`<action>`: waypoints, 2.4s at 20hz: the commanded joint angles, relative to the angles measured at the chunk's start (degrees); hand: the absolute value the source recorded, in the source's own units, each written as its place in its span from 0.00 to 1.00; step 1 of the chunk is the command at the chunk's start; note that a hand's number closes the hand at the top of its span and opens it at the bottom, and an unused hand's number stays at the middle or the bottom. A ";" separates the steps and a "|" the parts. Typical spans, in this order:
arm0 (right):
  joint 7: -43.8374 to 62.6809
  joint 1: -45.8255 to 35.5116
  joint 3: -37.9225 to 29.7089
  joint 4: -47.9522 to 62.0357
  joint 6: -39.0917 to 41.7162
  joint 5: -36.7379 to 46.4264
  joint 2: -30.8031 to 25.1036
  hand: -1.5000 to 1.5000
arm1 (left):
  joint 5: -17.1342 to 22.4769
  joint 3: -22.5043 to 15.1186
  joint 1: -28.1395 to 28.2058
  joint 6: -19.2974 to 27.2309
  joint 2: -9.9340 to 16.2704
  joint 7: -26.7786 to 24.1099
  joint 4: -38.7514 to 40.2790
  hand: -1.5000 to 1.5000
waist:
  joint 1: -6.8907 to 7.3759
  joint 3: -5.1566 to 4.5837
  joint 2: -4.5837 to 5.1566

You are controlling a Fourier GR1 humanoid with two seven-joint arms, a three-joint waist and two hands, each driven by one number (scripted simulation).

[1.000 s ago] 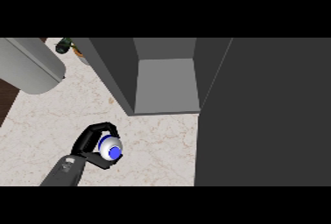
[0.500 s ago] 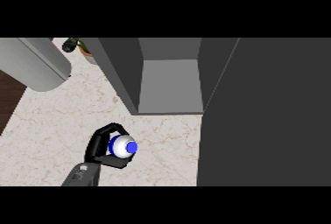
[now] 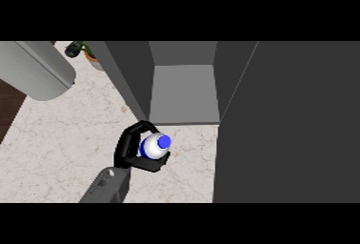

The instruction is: Pick up the bottled water, place it into the cabinet and close the cabinet

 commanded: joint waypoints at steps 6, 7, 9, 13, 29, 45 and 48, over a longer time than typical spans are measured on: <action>-0.43 0.36 -0.70 -3.90 -0.98 -0.66 -0.52 0.00 | 10.08 -13.47 -9.09 16.57 -0.34 17.89 -10.71 1.00 | -0.37 -0.02 0.17; -2.44 1.38 -1.90 -3.03 -0.01 -1.81 -1.64 0.00 | 10.86 -11.68 -10.77 15.72 -0.34 14.89 -6.27 1.00 | -0.61 -0.03 0.33; -1.89 2.03 -4.18 -5.63 1.12 -3.91 -3.31 0.00 | 14.01 -14.30 -12.98 19.06 -0.34 18.02 -6.58 1.00 | -0.90 -0.03 0.37; -2.60 3.88 -6.50 -5.42 0.76 -5.44 -3.54 0.00 | 15.13 -17.17 -19.76 25.38 -0.35 19.52 -2.41 1.00 | -1.72 -0.04 0.66; -7.49 5.48 -10.16 -4.24 4.94 -6.99 -4.93 0.00 | 16.31 -9.97 -37.11 36.51 -0.34 18.31 22.94 1.00 | -3.07 -0.01 1.52; -9.18 4.51 -10.32 -3.03 7.63 -7.08 -4.44 0.00 | 15.18 -5.38 -46.35 38.16 1.37 12.32 29.67 0.00 | -3.31 -0.15 2.14; -9.10 4.07 -10.70 -1.35 8.34 -6.40 -4.86 0.00 | 19.39 -1.00 -45.93 35.75 -0.30 6.07 23.44 1.00 | -2.82 -0.18 1.88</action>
